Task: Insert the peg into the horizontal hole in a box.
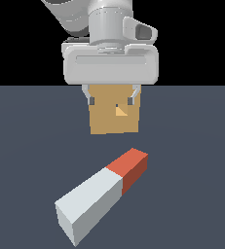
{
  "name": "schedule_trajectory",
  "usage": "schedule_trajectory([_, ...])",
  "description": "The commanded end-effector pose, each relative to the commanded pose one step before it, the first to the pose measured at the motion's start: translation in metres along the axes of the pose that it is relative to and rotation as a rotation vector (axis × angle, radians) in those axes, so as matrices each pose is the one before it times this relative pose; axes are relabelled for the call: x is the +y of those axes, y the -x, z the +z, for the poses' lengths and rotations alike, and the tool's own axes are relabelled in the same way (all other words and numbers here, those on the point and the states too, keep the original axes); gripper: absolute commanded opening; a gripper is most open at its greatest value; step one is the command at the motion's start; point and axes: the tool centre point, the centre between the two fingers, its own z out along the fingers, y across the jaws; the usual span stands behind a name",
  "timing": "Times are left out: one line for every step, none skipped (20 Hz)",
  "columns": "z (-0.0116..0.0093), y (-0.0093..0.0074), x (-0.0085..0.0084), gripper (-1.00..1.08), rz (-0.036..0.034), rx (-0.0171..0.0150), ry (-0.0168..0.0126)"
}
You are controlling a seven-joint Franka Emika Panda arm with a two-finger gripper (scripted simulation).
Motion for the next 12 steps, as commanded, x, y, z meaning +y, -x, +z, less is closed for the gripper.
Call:
schedule_trajectory([0.00001,0.00001,0.00001,1.00,0.00000,0.00000,0.00000])
schedule_trajectory([0.00013,0.00024,0.00004,1.00,0.00120,-0.00002,0.00003])
schedule_trajectory([0.00045,0.00077,0.00014,1.00,0.00365,-0.00001,0.00002])
schedule_trajectory([0.00075,0.00124,0.00024,1.00,0.00602,-0.00002,0.00004])
schedule_trajectory([0.00105,0.00176,0.00033,1.00,0.00849,-0.00002,0.00005])
schedule_trajectory([0.00136,0.00229,0.00043,1.00,0.01096,-0.00003,0.00007])
schedule_trajectory([0.00166,0.00279,0.00052,1.00,0.01343,-0.00003,0.00009])
schedule_trajectory([0.00197,0.00333,0.00061,1.00,0.01596,-0.00004,0.00010])
schedule_trajectory([0.00229,0.00385,0.00070,1.00,0.01849,-0.00004,0.00012])
schedule_trajectory([0.00260,0.00439,0.00079,1.00,0.02108,-0.00004,0.00014])
schedule_trajectory([0.00293,0.00494,0.00088,1.00,0.02372,-0.00003,0.00015])
schedule_trajectory([0.00326,0.00551,0.00097,1.00,0.02640,-0.00002,0.00017])
